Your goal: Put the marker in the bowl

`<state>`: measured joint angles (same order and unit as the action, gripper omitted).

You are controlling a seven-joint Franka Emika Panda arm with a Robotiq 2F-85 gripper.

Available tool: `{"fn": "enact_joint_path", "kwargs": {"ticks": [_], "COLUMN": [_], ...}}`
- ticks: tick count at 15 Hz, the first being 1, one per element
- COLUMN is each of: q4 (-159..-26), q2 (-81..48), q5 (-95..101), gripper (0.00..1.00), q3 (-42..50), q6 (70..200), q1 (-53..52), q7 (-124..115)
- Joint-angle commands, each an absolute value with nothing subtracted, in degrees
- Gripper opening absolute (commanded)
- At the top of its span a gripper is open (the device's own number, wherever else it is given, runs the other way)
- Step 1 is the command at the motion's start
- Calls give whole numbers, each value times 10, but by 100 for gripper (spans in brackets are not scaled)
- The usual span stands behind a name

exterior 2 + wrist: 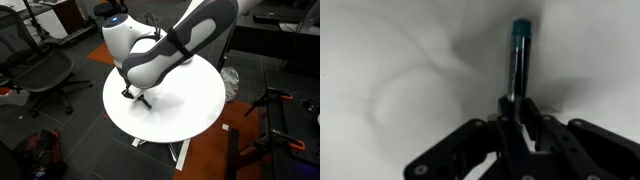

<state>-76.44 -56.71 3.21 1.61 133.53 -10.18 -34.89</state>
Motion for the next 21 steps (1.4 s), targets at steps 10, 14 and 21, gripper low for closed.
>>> {"fn": "enact_joint_path", "kwargs": {"ticks": [10,14,21], "q4": [-831,-887,-1005], "q2": [-473,-408,-282], "q5": [43,59,108], "gripper": [5,5,5], "q3": [57,74,110], "q6": [1298,1287,1307], "q1": [-121,-119,-99], "q7": [-338,-342,-346]}}
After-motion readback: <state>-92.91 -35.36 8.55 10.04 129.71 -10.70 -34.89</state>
